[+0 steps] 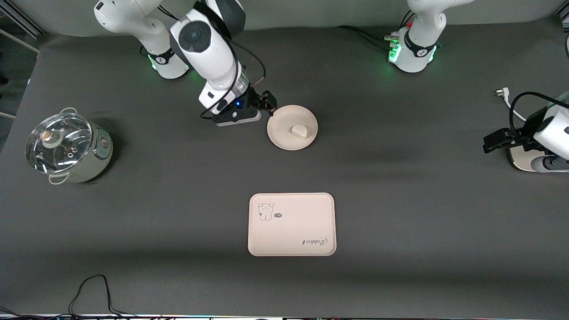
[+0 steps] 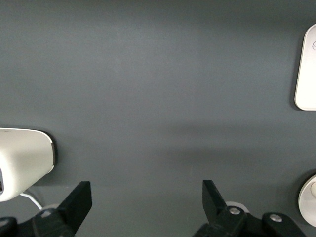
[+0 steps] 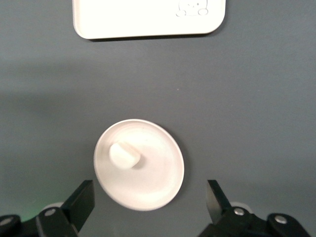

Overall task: Place bun in plate and plate on tray
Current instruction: 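Lower the right gripper to the plate rim and close on it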

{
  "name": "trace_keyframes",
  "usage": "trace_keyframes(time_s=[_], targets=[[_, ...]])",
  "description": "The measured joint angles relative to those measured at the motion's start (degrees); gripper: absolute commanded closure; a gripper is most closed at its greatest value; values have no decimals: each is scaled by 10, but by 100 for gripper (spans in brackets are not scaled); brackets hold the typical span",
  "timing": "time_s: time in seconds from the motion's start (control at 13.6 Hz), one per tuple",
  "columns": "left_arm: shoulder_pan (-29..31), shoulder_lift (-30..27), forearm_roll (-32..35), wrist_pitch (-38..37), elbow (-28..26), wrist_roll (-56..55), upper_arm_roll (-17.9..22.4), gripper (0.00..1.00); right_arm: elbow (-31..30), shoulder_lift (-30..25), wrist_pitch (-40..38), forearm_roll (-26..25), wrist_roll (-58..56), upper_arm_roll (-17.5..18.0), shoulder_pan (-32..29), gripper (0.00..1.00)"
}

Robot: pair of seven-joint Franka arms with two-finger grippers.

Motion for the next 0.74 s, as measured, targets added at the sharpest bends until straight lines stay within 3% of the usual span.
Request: trace_keyframes(time_s=[0.15,0.44,0.74], targets=[[0,0,0,-9,0,0,-2,0,-61,22,102,8,-3,13,11,0],[-1,0,0,-10,4,1,-4,0,-107,114,295,24,-3,36,40,0],[-1,0,-1,-10,6,0,-4,0,-139,153,363,24,-25,35,33,0]])
